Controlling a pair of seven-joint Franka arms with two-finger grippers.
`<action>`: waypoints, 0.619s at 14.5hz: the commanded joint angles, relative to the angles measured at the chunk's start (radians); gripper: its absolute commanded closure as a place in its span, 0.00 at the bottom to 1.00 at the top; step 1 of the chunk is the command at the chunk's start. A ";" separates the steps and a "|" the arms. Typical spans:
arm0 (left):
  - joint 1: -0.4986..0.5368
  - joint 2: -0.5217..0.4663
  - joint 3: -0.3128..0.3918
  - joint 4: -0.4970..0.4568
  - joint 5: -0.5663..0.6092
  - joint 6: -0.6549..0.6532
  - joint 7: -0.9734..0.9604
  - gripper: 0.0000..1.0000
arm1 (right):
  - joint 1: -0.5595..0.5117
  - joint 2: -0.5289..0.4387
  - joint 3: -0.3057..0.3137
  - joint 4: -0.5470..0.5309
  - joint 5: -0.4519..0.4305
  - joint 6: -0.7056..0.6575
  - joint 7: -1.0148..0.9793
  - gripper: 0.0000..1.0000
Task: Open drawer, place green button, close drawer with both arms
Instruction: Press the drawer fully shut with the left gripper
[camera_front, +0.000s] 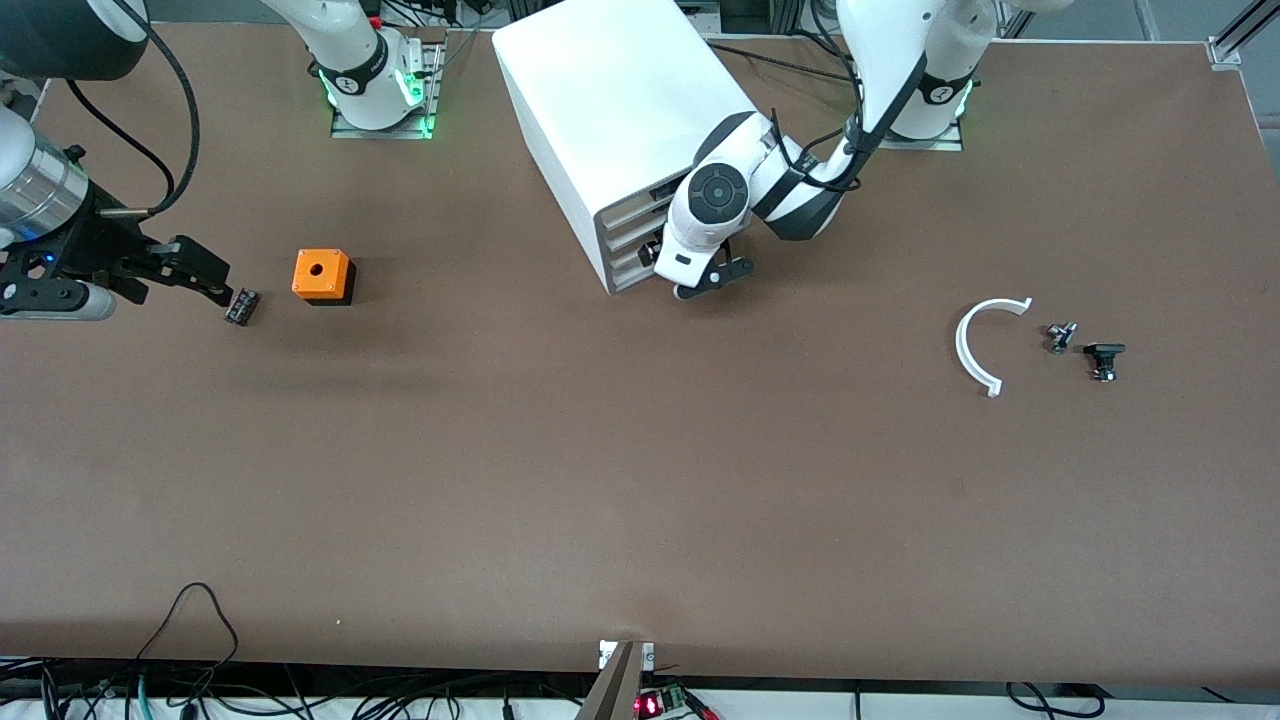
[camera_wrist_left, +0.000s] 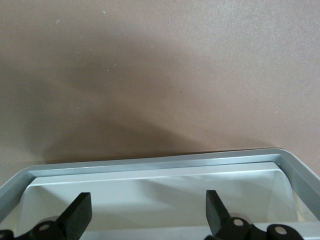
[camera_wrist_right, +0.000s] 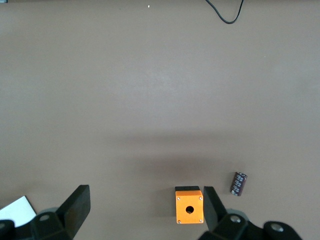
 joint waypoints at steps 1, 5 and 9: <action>0.002 -0.035 -0.011 -0.025 -0.030 -0.046 -0.001 0.00 | -0.054 0.006 0.055 0.029 0.009 -0.019 0.022 0.00; 0.023 -0.052 -0.008 0.004 -0.029 -0.066 0.015 0.00 | -0.049 0.007 0.052 0.031 0.009 -0.018 0.016 0.00; 0.089 -0.057 0.004 0.160 -0.010 -0.300 0.104 0.00 | -0.045 0.020 0.054 0.069 0.007 -0.019 0.011 0.00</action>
